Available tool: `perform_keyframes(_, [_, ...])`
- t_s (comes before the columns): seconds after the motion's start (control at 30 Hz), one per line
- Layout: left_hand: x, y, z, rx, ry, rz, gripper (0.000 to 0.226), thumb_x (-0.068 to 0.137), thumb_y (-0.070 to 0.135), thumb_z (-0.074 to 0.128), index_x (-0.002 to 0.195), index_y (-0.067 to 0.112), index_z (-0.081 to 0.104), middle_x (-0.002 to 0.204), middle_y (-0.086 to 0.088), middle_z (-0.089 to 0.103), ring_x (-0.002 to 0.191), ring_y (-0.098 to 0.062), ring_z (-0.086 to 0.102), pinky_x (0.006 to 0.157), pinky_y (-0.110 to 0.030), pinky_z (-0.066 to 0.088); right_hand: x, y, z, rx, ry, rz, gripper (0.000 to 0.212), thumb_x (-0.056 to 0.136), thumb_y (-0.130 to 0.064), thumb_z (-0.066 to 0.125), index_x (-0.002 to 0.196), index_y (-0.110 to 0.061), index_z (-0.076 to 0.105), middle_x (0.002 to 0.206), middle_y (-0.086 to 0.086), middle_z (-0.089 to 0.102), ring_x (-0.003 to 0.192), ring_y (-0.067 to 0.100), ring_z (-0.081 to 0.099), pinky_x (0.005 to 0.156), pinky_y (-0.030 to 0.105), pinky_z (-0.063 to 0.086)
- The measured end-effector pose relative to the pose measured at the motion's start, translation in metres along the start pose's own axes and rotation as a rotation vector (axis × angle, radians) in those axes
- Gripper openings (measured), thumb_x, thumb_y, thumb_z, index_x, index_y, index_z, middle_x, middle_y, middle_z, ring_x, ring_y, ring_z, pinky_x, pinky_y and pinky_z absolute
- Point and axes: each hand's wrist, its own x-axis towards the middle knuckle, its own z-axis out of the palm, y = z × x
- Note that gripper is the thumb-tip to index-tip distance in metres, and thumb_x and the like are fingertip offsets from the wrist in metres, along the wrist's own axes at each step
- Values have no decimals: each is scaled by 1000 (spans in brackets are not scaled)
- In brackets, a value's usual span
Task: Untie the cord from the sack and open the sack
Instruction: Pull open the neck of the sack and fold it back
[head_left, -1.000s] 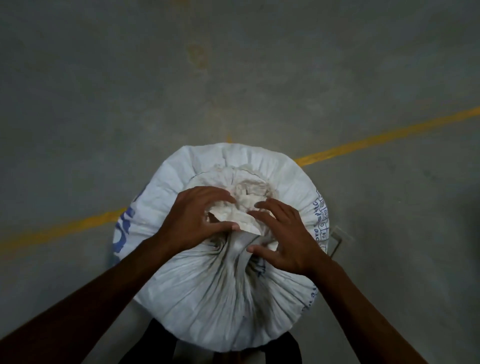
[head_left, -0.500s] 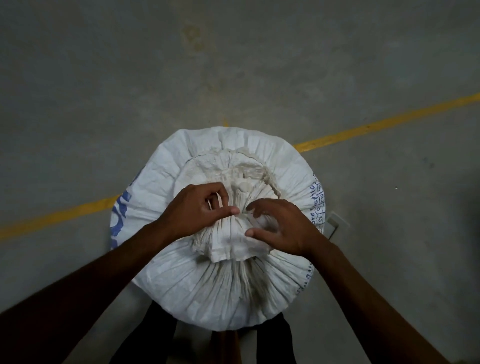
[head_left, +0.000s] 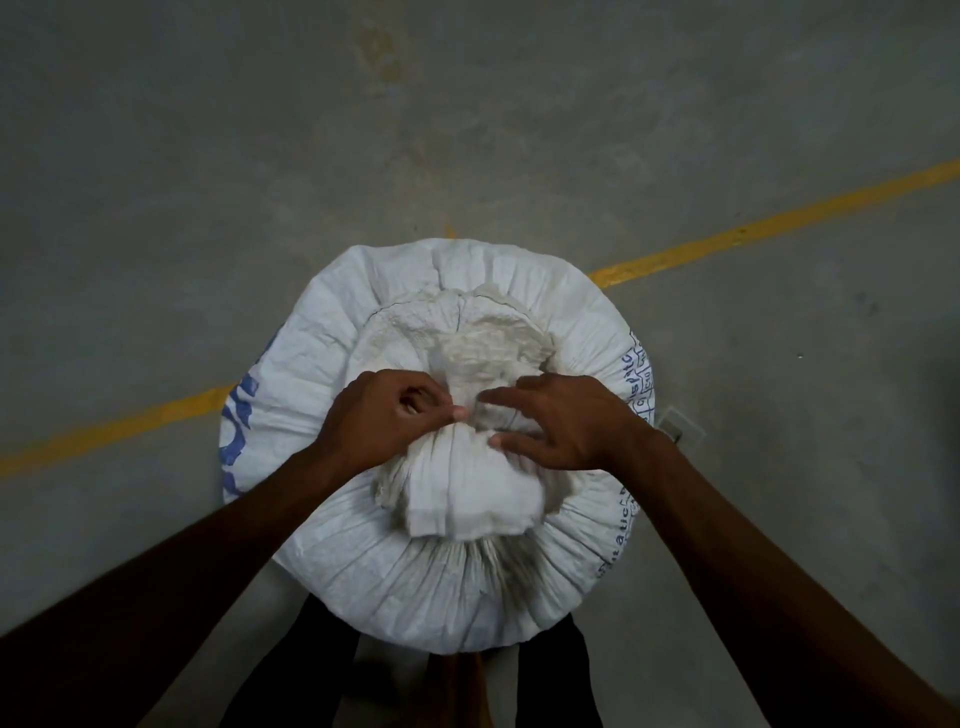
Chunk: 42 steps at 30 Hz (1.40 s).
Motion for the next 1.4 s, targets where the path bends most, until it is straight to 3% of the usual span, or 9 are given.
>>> perform_keyframes(0.2, [-5, -7, -2, 333, -212, 236, 86, 60, 108, 42, 107, 46, 81, 79, 27, 60, 80, 1, 56, 70, -25, 43, -7, -2, -3, -165, -51, -175, 82, 84, -95, 34, 105, -29, 77, 91, 1, 74, 92, 25, 68, 71, 33, 49])
perform_keyframes(0.37, [-11, -23, 1, 534, -271, 481, 69, 73, 98, 51, 106, 45, 81, 88, 21, 50, 84, -4, 47, 73, -28, 32, -19, 6, 10, -327, 25, -339, 74, 84, -90, 52, 75, -20, 75, 84, 1, 70, 87, 23, 63, 92, 36, 36])
perform_keyframes(0.53, [-17, -30, 9, 537, -184, 677, 58, 83, 88, 56, 85, 34, 77, 101, 17, 66, 96, -9, 57, 79, -34, 40, -26, 3, 17, -343, 113, -420, 76, 86, -86, 57, 70, -13, 69, 92, 3, 63, 86, 23, 56, 80, 40, 45])
perform_keyframes(0.7, [-17, -22, 5, 458, -186, 706, 58, 87, 83, 56, 71, 28, 66, 79, 15, 68, 91, -8, 65, 91, -37, 43, -27, -1, 20, -317, 130, -453, 75, 92, -83, 53, 79, -10, 70, 111, 5, 67, 91, 27, 59, 80, 41, 46])
perform_keyframes(0.9, [-22, -20, 0, 402, -225, 668, 61, 84, 85, 61, 72, 25, 67, 63, 9, 63, 63, -13, 59, 69, -36, 52, -28, -6, 21, -317, 31, -425, 89, 93, -86, 38, 145, -16, 59, 109, -1, 71, 94, 23, 54, 86, 42, 39])
perform_keyframes(1.1, [-32, -23, -13, 405, -232, 778, 54, 87, 80, 64, 80, 28, 73, 70, 12, 66, 67, -9, 59, 72, -21, 38, -29, -11, 25, -413, -13, -503, 80, 91, -85, 48, 108, -11, 75, 109, 8, 64, 100, 28, 54, 89, 45, 37])
perform_keyframes(1.23, [-37, -26, -17, 457, -297, 785, 56, 92, 82, 56, 83, 30, 76, 69, 10, 69, 67, -11, 63, 70, -23, 42, -23, -21, 30, -462, -174, -573, 88, 97, -82, 31, 118, -9, 76, 147, 13, 59, 154, 36, 34, 127, 53, 20])
perform_keyframes(1.3, [-39, -27, -20, 508, -297, 774, 58, 94, 83, 51, 83, 31, 75, 64, 8, 67, 62, -10, 63, 63, -28, 45, -19, -23, 29, -430, -218, -595, 84, 98, -79, 38, 122, -7, 71, 130, 15, 71, 150, 37, 43, 130, 55, 10])
perform_keyframes(1.4, [-42, -30, -28, 556, -291, 739, 58, 91, 86, 50, 86, 35, 74, 58, 8, 66, 54, -10, 63, 54, -30, 46, -17, -23, 20, -343, -223, -545, 76, 98, -77, 43, 129, -9, 57, 89, 15, 77, 107, 36, 72, 128, 54, 15])
